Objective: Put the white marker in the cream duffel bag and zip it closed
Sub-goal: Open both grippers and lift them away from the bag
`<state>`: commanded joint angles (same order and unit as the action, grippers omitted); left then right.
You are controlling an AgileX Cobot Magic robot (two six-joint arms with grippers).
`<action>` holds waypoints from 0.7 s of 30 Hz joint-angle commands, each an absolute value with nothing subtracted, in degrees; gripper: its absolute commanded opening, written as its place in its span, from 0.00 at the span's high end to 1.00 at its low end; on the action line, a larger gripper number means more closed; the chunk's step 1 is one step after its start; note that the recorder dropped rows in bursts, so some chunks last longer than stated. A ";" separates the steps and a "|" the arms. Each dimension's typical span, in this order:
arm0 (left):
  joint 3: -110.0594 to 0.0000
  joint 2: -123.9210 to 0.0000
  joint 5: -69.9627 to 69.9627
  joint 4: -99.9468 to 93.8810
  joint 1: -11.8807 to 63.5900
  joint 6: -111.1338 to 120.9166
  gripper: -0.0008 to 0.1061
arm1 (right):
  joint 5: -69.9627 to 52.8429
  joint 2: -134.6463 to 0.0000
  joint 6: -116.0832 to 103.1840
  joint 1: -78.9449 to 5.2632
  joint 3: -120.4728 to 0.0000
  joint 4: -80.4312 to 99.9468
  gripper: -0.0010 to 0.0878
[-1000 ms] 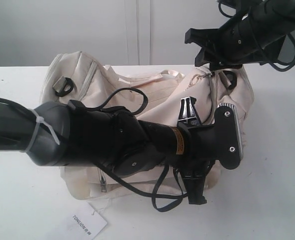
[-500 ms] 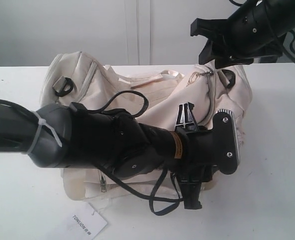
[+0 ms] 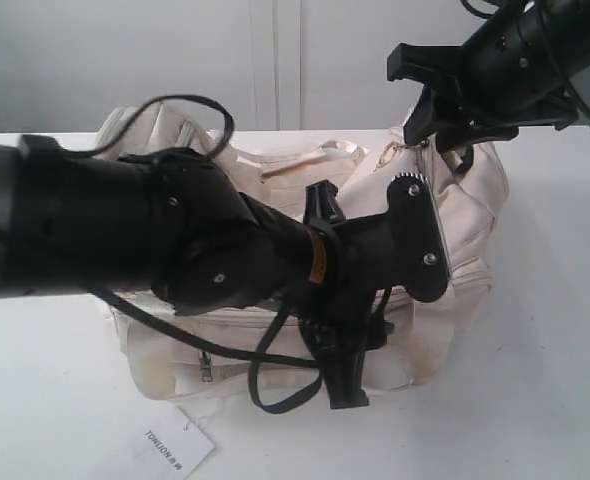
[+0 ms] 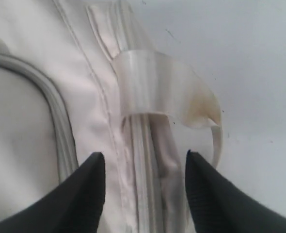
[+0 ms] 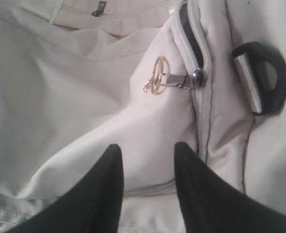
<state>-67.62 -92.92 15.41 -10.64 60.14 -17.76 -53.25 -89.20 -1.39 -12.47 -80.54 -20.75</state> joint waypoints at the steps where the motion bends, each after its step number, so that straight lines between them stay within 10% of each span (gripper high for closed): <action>1: -67.62 -92.00 16.89 -9.95 60.14 -17.76 0.49 | -53.55 -88.95 -1.28 -12.47 -80.54 -20.75 0.67; 12: -67.62 -84.24 27.45 -8.19 58.60 -8.00 0.97 | -57.83 -87.29 0.00 -12.47 -80.54 -20.75 0.99; 21: -67.62 -80.90 34.87 -7.97 47.90 0.00 0.99 | -58.88 -86.56 0.00 -12.47 -80.54 -18.48 0.99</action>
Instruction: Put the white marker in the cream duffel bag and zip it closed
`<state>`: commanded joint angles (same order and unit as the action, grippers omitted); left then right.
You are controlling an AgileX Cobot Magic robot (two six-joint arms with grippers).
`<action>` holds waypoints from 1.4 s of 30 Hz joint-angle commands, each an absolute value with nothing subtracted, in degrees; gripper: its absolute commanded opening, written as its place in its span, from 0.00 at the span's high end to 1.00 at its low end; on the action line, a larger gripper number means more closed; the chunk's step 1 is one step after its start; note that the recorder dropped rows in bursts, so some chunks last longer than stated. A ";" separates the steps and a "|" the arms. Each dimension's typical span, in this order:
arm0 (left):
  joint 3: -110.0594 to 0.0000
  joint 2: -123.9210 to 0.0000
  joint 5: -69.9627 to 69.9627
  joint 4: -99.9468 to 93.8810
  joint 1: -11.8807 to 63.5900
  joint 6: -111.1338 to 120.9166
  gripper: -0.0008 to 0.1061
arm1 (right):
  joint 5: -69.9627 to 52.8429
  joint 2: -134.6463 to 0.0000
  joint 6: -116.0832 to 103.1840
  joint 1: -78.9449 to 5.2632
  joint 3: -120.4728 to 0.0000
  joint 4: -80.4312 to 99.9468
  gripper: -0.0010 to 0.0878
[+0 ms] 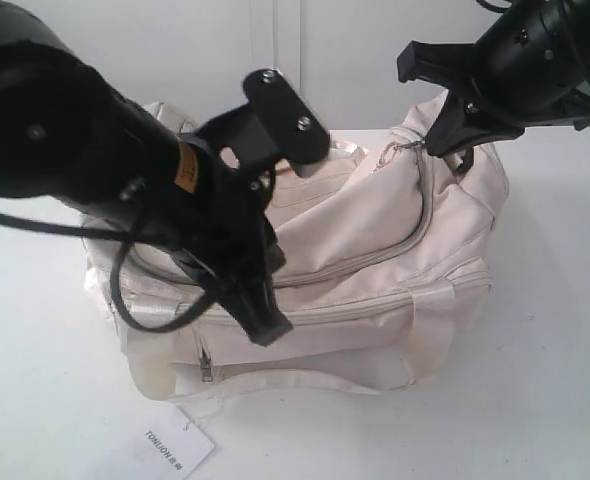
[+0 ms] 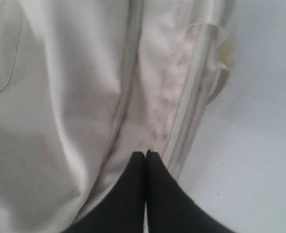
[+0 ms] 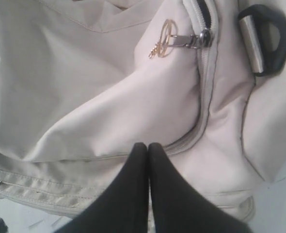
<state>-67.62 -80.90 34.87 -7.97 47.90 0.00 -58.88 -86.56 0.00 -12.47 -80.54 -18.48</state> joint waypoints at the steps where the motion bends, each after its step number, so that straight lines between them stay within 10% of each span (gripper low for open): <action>1: -67.62 -80.62 36.04 -7.97 46.51 0.56 0.99 | -59.02 -86.57 0.00 -12.47 -80.54 -17.90 0.99; 24: -64.52 -73.95 54.16 1.35 4.14 4.06 0.99 | -67.97 -84.22 -1.98 0.70 -80.43 -5.68 0.99; 42: -48.31 -60.12 47.80 1.19 1.28 6.72 0.99 | -62.20 -66.57 -4.77 0.70 -63.39 0.00 0.99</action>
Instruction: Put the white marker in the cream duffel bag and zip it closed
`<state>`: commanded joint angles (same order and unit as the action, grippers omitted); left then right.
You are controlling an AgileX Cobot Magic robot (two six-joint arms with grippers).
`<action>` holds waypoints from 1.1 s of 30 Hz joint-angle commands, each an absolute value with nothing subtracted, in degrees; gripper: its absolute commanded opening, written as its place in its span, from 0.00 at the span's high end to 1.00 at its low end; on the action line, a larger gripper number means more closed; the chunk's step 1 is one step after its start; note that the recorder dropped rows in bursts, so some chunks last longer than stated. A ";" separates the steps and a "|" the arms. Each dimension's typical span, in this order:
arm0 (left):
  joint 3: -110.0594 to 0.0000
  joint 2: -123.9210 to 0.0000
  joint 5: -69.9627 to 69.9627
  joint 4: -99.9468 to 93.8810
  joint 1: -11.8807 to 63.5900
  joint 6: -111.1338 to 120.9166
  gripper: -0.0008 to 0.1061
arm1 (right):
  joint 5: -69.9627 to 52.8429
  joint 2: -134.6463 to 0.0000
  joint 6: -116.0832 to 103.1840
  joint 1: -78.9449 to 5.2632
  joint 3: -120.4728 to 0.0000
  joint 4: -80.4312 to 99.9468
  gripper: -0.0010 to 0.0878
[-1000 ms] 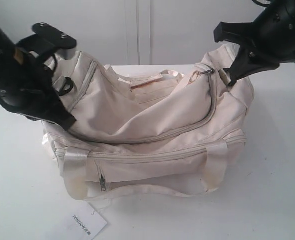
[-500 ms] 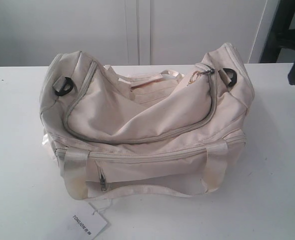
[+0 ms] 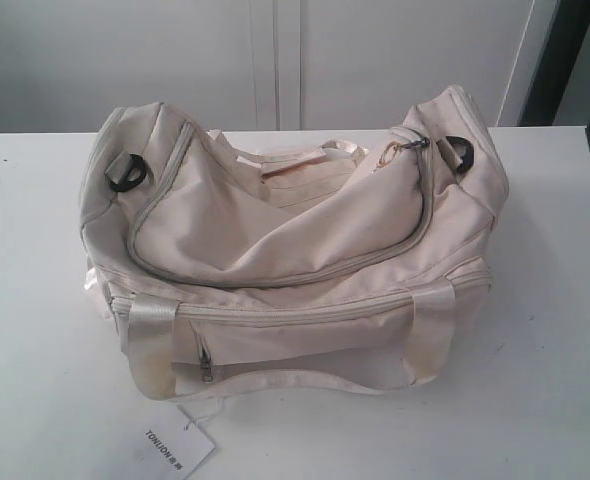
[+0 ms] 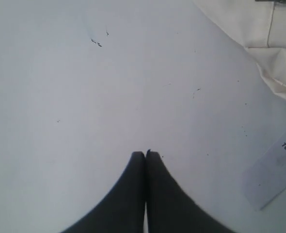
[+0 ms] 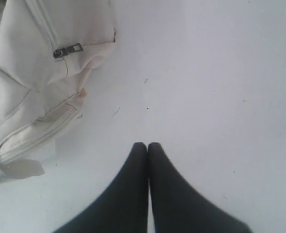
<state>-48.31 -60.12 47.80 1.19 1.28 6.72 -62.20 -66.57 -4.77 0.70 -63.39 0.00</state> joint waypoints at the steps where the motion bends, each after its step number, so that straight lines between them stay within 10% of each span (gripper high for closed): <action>1: -47.31 -59.00 47.66 1.20 1.28 6.72 0.99 | -61.82 -65.22 -4.77 0.70 -62.09 0.00 0.99; 19: -32.68 -33.79 41.94 -1.98 1.28 9.07 0.99 | -57.51 -22.97 -4.77 0.70 -37.21 3.46 0.99; 33: -32.03 -30.64 42.41 -5.18 1.28 9.07 0.99 | -30.98 -11.36 -4.77 0.70 -24.15 5.63 0.99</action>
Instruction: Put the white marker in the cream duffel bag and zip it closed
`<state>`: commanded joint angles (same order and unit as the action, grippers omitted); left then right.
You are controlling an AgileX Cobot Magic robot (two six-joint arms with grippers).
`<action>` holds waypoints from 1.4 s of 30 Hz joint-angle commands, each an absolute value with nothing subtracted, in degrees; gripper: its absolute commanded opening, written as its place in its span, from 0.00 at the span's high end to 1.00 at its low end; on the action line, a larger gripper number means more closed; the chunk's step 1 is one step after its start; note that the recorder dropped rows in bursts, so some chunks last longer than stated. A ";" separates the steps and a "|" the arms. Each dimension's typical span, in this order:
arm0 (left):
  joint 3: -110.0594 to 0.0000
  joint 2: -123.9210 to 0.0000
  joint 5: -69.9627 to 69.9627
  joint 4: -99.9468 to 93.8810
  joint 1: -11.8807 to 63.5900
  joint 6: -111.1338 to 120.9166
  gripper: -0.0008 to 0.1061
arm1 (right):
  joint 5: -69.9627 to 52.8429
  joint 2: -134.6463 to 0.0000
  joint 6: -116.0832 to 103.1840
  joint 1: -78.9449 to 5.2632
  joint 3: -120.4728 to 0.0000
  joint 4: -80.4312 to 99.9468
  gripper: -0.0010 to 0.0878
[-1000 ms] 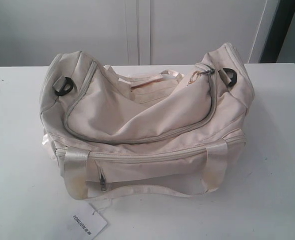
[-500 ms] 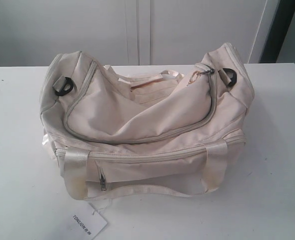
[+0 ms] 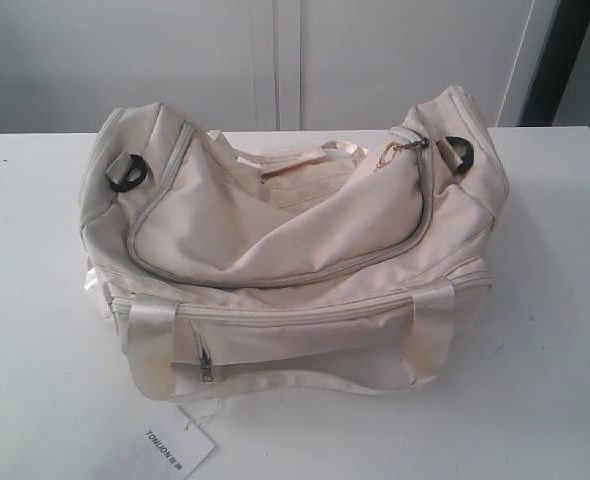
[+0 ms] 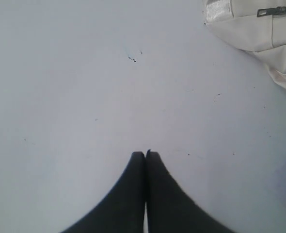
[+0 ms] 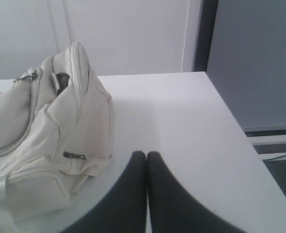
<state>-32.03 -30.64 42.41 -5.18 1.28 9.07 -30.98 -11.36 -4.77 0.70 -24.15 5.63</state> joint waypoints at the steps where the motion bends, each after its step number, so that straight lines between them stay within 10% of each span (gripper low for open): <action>1: -32.03 -30.64 42.41 -5.18 1.28 9.07 0.99 | -31.17 -11.36 -4.77 0.70 -24.15 5.63 0.99; 42: -32.03 -30.64 42.03 -5.18 1.28 9.07 0.99 | -19.60 0.00 1.12 0.70 0.00 0.00 0.99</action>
<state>-32.03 -30.64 42.03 -5.18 1.28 9.07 -19.60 0.00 1.12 0.70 0.00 0.00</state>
